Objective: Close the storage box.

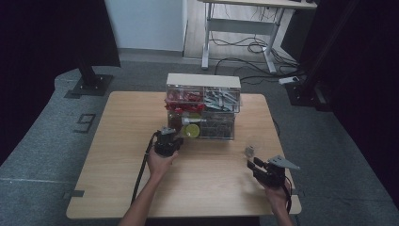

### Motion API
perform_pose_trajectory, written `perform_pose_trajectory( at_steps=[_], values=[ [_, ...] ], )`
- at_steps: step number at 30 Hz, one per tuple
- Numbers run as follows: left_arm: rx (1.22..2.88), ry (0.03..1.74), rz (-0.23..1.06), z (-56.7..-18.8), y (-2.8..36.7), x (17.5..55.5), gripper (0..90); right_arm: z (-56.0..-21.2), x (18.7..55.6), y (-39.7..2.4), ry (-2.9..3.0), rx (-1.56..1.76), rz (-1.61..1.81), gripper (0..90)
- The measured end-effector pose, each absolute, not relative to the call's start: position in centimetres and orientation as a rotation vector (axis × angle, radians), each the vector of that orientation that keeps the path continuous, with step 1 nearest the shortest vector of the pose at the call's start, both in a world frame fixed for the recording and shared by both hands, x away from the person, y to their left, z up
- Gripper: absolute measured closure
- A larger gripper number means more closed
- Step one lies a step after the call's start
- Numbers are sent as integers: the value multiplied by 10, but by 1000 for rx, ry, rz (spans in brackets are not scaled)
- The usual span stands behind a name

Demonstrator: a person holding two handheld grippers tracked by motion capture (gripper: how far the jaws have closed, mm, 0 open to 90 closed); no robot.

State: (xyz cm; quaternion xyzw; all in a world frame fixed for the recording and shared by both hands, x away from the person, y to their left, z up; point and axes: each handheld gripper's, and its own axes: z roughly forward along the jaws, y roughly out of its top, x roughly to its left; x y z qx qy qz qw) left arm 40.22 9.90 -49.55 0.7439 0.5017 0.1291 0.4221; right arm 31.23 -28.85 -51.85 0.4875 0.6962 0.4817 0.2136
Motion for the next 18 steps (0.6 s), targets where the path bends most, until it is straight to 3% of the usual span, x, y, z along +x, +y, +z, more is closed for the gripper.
perform_pose_trajectory(
  at_steps=[12,15,18],
  values=[
    [1858,1244,332,-497,100,397,879,-519,313,-288,1932,1354,1337,601],
    [1859,1211,339,-498,101,394,831,-519,313,-289,1929,1354,1342,597],
    [1885,1158,359,-501,102,390,711,-519,313,-289,1929,1354,1343,579]
  ],
)
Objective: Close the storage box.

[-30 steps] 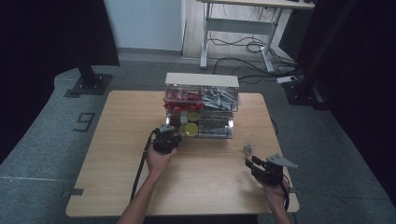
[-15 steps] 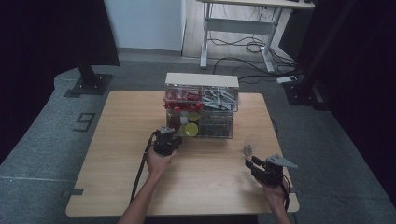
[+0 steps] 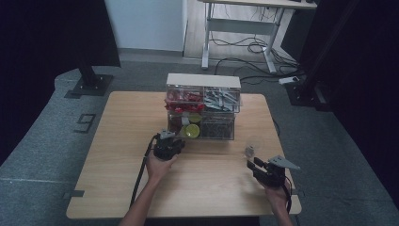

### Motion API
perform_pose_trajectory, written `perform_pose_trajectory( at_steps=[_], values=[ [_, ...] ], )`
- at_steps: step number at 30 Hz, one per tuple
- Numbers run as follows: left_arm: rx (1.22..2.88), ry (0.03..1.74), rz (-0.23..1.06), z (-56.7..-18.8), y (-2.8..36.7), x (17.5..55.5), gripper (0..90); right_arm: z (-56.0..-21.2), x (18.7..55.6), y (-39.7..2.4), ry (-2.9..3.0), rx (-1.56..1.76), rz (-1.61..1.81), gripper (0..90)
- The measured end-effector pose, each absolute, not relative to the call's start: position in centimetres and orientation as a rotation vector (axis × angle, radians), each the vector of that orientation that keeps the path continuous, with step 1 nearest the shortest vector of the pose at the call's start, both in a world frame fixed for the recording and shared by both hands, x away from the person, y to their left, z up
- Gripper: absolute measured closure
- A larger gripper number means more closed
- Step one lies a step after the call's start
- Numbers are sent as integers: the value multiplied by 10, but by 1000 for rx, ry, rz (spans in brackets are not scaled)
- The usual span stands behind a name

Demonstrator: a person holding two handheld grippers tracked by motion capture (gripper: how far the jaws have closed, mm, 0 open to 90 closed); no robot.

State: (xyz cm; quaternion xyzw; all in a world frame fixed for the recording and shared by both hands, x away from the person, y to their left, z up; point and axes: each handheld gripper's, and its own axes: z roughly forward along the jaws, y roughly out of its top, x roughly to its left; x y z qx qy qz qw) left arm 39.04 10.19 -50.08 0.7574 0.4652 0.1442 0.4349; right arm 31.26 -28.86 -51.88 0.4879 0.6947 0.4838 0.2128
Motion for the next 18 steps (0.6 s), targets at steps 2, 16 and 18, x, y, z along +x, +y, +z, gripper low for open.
perform_pose_trajectory(
  at_steps=[2,16,18],
  values=[
    [1895,1141,359,-502,103,388,653,-519,313,-289,1931,1354,1342,560],
    [1940,1084,353,-511,110,354,441,-521,303,-287,1933,1259,1364,416],
    [1947,1076,360,-512,113,348,436,-522,300,-287,1932,1242,1360,399]
  ],
)
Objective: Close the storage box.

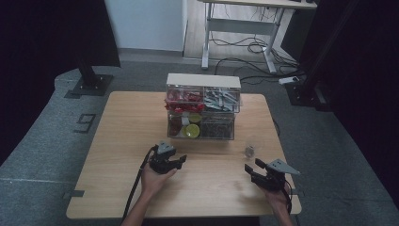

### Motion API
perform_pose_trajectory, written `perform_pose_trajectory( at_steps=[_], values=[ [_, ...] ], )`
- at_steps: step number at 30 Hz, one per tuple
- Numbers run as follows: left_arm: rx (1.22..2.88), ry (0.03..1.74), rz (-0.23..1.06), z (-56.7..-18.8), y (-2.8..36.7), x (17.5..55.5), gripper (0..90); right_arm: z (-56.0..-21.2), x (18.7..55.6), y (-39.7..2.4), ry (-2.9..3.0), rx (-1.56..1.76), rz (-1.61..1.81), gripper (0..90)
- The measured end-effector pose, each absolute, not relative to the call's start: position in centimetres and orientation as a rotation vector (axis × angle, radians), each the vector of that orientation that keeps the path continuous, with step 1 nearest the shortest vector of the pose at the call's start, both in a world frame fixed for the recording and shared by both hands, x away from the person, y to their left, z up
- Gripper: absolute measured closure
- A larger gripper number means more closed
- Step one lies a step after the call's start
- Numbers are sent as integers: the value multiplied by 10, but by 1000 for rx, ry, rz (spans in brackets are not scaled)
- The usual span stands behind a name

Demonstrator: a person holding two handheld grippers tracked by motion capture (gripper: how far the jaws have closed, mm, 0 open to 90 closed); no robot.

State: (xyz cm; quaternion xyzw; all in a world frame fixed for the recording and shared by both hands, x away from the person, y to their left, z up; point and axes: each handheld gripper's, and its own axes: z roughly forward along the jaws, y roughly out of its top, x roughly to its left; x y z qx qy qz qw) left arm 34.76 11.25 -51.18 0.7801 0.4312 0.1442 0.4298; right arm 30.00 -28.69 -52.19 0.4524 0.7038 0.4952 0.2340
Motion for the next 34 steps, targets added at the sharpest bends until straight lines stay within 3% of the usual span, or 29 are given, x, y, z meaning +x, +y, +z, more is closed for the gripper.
perform_pose_trajectory(
  at_steps=[9,34],
  values=[
    [1942,1086,371,-516,136,326,425,-528,283,-291,1933,1195,1320,331],
    [1999,1131,382,-543,158,304,405,-551,279,-314,1975,1353,1221,314]
  ],
)
